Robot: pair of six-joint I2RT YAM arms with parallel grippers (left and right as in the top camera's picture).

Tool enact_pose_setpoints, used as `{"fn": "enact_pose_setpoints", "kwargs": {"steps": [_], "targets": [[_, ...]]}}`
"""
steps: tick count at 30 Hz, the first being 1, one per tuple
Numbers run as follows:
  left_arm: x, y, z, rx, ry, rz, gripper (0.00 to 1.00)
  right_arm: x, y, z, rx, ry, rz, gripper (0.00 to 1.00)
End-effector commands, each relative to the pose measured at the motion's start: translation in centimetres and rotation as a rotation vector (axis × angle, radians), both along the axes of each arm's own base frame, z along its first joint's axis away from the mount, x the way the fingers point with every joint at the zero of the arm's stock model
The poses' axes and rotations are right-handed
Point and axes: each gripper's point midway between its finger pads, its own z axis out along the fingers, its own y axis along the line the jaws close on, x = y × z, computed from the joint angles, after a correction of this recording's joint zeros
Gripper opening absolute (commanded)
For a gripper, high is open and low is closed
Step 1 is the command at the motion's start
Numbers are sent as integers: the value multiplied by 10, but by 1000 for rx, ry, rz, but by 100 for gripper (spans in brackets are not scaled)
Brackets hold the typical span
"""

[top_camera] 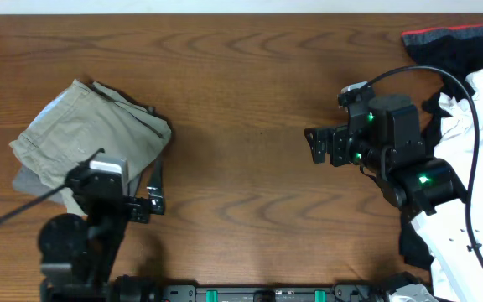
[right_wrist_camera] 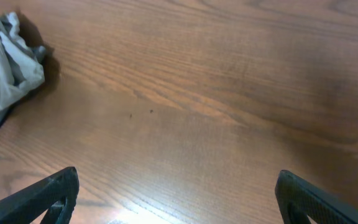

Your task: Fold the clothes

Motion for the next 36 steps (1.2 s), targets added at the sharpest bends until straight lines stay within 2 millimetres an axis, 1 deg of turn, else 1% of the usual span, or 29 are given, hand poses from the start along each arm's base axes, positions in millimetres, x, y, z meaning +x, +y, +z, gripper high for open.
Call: {"fn": "enact_pose_setpoints", "kwargs": {"steps": [1,5,10,16,21,23,25,27,36], "targets": [[-2,0,-28,3,-30,3,98,2,-3,2,-6,-8,-5,99],[-5,1,-55,2,-80,3,98,2,-3,2,-6,-8,-5,99],[-11,3,-76,3,-125,14,98,2,-3,2,-5,-8,-5,99],[-4,8,-105,16,-71,44,98,2,-3,2,-5,-8,-5,99],[3,9,-138,20,-22,53,98,2,-3,2,-6,-8,-5,99],[7,9,-147,19,-26,53,98,2,-3,2,-5,-8,-5,99],[9,9,-153,19,-28,53,98,2,-3,2,-5,-8,-5,99],[10,9,-151,18,-41,53,98,2,-3,2,-5,-8,-5,99],[10,9,-152,19,-38,53,98,2,-3,2,-6,-8,-5,99]]}}
